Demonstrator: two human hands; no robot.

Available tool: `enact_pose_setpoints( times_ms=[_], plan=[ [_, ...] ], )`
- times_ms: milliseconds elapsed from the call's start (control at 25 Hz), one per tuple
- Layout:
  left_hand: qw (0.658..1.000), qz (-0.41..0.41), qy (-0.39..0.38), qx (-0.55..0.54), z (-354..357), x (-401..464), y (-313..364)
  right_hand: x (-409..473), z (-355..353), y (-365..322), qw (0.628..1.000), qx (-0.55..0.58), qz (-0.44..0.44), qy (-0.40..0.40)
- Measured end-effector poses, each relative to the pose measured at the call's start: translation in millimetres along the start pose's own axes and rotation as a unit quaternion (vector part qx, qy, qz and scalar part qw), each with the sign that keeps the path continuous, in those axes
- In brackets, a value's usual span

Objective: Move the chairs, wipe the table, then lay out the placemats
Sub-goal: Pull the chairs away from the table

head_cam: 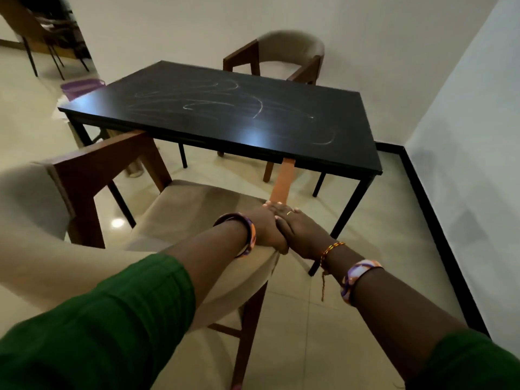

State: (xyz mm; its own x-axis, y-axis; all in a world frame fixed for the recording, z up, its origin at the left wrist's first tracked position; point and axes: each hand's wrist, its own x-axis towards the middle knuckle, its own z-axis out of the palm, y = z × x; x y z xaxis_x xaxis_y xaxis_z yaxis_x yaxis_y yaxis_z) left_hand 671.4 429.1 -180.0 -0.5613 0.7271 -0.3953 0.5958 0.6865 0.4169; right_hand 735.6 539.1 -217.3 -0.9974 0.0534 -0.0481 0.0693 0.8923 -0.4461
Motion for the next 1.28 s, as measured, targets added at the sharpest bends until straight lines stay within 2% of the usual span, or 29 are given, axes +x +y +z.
enact_pose_setpoints(
  times_ms=[120, 280, 520, 600, 680, 760, 840, 880, 960, 1120, 1280],
  plan=[
    [0.999, -0.031, 0.017, -0.042, 2.7, 15.4, 12.0, 14.7, -8.1, 18.1, 0.999, -0.025, -0.017, -0.039],
    [0.998, -0.037, 0.047, 0.011, -9.0, 40.6, 26.9, 37.3, -21.3, 45.1, 0.996, -0.038, -0.044, -0.062],
    [0.992, -0.109, 0.041, 0.043, -18.1, 97.5, 19.5, 83.0, -30.0, 103.2, 0.986, -0.064, -0.148, -0.051],
    [0.986, -0.146, 0.047, 0.065, -27.8, 130.3, 22.1, 108.5, -44.6, 126.9, 0.975, -0.095, -0.182, -0.080],
    [0.979, -0.184, 0.019, 0.082, -37.8, 161.8, 25.2, 132.9, -65.5, 150.9, 0.953, -0.167, -0.229, -0.107],
    [0.965, -0.217, -0.040, 0.140, -53.6, 195.0, 36.7, 159.9, -97.3, 188.8, 0.936, -0.219, -0.254, -0.110],
    [0.941, -0.247, -0.110, 0.205, -71.2, 217.6, 51.7, 180.6, -128.6, 229.4, 0.937, -0.242, -0.238, -0.083],
    [0.935, -0.250, -0.121, 0.222, -82.1, 231.4, 60.2, 190.3, -145.2, 252.1, 0.940, -0.251, -0.220, -0.068],
    [0.940, -0.228, -0.101, 0.232, -103.8, 261.9, 77.9, 203.4, -174.5, 294.8, 0.944, -0.271, -0.183, -0.051],
    [0.970, -0.129, 0.036, 0.205, -133.2, 338.1, 126.9, 217.4, -217.0, 373.2, 0.919, -0.350, -0.164, -0.073],
    [0.987, -0.012, 0.041, 0.152, -130.4, 440.0, 197.8, 238.7, -246.2, 479.2, 0.909, -0.368, -0.186, -0.061]
  ],
)
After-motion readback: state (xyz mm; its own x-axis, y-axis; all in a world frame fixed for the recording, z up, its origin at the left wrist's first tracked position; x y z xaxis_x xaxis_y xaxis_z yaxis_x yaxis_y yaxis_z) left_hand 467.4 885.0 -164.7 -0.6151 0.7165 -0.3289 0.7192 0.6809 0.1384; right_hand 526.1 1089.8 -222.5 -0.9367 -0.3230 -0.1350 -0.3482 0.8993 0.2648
